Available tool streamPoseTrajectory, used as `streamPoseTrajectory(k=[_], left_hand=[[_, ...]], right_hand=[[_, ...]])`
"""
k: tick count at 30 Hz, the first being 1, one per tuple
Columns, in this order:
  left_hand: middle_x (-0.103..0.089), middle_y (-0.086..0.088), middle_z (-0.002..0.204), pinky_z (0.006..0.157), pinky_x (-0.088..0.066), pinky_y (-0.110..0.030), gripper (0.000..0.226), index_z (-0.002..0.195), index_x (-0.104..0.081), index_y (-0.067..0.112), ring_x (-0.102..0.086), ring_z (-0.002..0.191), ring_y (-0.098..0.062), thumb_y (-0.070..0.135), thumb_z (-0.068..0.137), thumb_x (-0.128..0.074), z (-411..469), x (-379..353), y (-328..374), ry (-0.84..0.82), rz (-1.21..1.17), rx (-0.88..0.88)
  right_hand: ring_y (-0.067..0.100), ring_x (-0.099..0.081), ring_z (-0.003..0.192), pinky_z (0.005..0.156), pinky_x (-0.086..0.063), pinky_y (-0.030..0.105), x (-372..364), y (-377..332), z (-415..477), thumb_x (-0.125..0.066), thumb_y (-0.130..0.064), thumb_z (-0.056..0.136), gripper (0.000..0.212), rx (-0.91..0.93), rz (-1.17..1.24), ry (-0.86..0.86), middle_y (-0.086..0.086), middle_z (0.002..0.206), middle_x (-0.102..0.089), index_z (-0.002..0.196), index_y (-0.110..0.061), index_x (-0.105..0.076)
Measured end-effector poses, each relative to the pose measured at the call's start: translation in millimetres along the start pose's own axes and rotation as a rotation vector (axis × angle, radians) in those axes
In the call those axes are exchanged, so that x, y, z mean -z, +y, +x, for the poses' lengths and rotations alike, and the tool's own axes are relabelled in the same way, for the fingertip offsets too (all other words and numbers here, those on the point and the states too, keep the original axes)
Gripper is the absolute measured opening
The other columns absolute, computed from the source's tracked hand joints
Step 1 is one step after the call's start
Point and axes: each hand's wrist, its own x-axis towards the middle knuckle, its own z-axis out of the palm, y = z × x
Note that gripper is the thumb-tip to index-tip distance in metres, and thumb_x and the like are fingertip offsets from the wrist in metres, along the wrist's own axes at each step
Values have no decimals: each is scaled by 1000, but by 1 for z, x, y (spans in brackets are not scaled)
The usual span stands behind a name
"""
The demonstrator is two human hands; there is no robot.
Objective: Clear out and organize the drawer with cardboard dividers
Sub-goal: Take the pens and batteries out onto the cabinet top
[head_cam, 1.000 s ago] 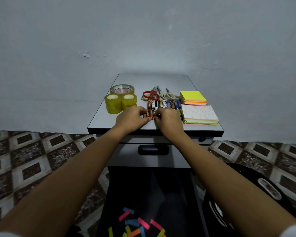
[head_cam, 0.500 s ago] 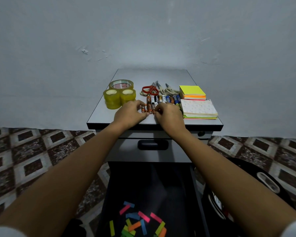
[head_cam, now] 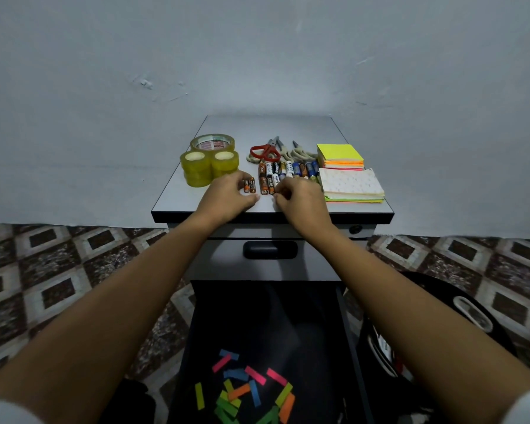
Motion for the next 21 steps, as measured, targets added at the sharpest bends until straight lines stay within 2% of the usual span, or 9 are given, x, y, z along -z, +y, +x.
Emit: streamPoseTrajectory(k=[4,11,17,21], left_hand=[[-60,-10,126,90,-44,-26,51,129,-53,11,-56,116,-20,26,83,-70,-1,1,1,4,2,2],[-59,-11,126,88,-42,-24,53,130,-52,11,-56,115,-20,26,83,-70,-2,2,3,11,1,18],[-57,-11,129,91,-44,-27,52,130,-52,9,-54,118,-21,23,83,-69,-7,2,5,32,-47,22],[-57,-10,127,88,-46,-28,47,129,-53,10,-56,111,-22,21,85,-67,-19,6,9,68,-75,2]], right_hand=[[21,-61,90,76,-46,25,1,-1,0,-61,-16,88,20,-8,0,-2,11,99,-69,104,-6,-69],[20,-61,90,78,-49,28,1,-1,-1,-60,-16,89,21,-2,-6,-2,11,100,-68,105,-5,-68],[21,-61,90,79,-51,30,0,0,-1,-61,-16,88,20,0,-11,2,11,100,-68,104,-6,-69],[20,-60,90,80,-52,32,1,1,-4,-62,-17,88,19,11,5,4,10,100,-67,102,-8,-69]])
